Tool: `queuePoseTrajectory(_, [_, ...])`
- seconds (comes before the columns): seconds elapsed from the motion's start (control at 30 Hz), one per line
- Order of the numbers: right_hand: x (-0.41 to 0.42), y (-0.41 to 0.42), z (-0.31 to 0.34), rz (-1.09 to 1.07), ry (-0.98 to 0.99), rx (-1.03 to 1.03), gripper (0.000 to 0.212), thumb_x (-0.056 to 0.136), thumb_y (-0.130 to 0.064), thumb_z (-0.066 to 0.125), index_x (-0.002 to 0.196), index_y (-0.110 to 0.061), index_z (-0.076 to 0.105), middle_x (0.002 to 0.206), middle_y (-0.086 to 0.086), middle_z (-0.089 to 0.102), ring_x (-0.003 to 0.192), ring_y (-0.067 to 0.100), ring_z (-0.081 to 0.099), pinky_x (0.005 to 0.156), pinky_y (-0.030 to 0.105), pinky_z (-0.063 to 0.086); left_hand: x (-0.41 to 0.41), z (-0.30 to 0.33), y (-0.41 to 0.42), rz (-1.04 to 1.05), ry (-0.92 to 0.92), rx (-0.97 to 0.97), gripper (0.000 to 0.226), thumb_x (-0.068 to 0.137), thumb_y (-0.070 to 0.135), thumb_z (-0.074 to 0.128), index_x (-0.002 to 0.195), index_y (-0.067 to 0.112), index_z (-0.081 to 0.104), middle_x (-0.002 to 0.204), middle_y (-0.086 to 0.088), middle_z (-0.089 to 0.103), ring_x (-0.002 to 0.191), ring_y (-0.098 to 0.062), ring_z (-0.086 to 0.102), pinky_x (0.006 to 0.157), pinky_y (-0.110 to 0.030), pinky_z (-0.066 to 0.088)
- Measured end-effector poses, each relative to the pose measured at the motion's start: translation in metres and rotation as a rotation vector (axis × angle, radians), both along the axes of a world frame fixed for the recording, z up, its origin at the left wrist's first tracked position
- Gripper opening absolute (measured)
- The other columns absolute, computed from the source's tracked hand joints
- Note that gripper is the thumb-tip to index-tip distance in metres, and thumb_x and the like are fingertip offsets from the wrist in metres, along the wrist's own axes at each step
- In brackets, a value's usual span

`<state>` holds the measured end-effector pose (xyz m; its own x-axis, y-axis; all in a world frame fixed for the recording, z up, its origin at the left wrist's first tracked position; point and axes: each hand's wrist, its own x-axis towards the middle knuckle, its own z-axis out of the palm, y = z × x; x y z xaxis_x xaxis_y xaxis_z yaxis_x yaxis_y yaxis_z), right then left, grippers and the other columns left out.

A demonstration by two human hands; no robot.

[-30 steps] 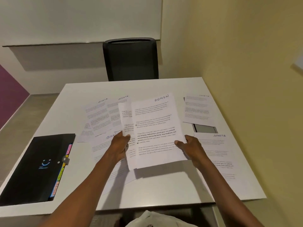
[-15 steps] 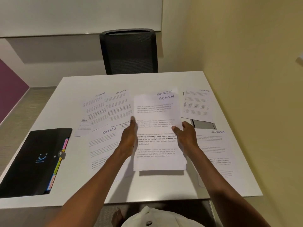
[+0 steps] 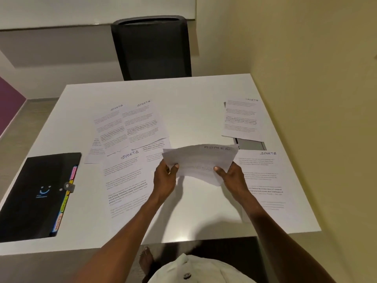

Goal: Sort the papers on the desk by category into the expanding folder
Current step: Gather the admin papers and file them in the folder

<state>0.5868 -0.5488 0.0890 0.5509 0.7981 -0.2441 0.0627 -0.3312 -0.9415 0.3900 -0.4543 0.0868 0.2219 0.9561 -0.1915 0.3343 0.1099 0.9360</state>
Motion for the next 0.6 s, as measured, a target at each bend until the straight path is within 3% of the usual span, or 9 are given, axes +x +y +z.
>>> queuePoseTrajectory(0.07, [0.002,-0.002,-0.004,-0.029,-0.001,-0.007,0.033,0.089,-0.012,0.068,0.121,-0.014,0.059,0.107,-0.001,0.065,0.097,0.016,0.061,0.066,0.004,0.043,0.004,-0.006,-0.003,-0.011,0.024,0.021,0.027,0.1,0.017,0.055,0.126,0.015,0.057,0.109,0.001,0.067,0.101,-0.017,0.062,0.071,-0.009,0.043])
queuePoseTrajectory(0.2, [0.005,-0.003,-0.014,0.0,0.006,-0.017,0.032,0.091,-0.014,0.065,0.122,-0.017,0.059,0.111,-0.001,0.067,0.094,0.008,0.063,0.069,0.009,0.046,0.013,-0.013,-0.004,-0.054,0.076,0.065,0.03,0.103,0.017,0.049,0.13,0.009,0.056,0.121,-0.003,0.066,0.109,-0.018,0.06,0.078,-0.018,0.044])
queuePoseTrajectory(0.33, [0.003,0.0,-0.022,-0.006,-0.006,-0.034,0.039,0.09,-0.017,0.067,0.128,-0.011,0.059,0.118,0.005,0.067,0.105,0.022,0.063,0.084,0.029,0.049,0.015,-0.009,-0.008,-0.078,0.096,0.085,0.037,0.104,0.017,0.045,0.138,0.004,0.048,0.132,-0.009,0.061,0.118,-0.023,0.057,0.09,-0.019,0.042])
queuePoseTrajectory(0.43, [-0.004,0.01,-0.014,-0.006,-0.026,-0.022,0.042,0.089,-0.022,0.069,0.129,-0.015,0.058,0.119,0.004,0.067,0.106,0.022,0.062,0.093,0.039,0.051,0.007,0.008,-0.005,-0.051,0.087,0.088,0.035,0.104,0.017,0.043,0.136,0.005,0.048,0.13,-0.008,0.06,0.114,-0.02,0.057,0.083,-0.01,0.04])
queuePoseTrajectory(0.53, [-0.021,0.023,-0.002,0.035,-0.016,0.026,0.04,0.089,-0.022,0.069,0.127,-0.017,0.058,0.112,-0.001,0.067,0.103,0.02,0.063,0.088,0.035,0.05,-0.014,0.027,0.004,-0.031,0.027,0.091,0.03,0.104,0.02,0.046,0.131,0.008,0.049,0.123,-0.002,0.062,0.104,-0.013,0.058,0.069,0.0,0.04])
queuePoseTrajectory(0.6, [-0.036,0.035,0.005,0.078,-0.019,0.047,0.039,0.089,-0.022,0.069,0.127,-0.02,0.058,0.11,-0.007,0.067,0.101,0.015,0.063,0.087,0.03,0.048,-0.036,0.038,0.015,-0.02,-0.034,0.077,0.03,0.1,0.025,0.054,0.129,0.015,0.054,0.119,0.005,0.066,0.103,-0.009,0.063,0.075,-0.008,0.045])
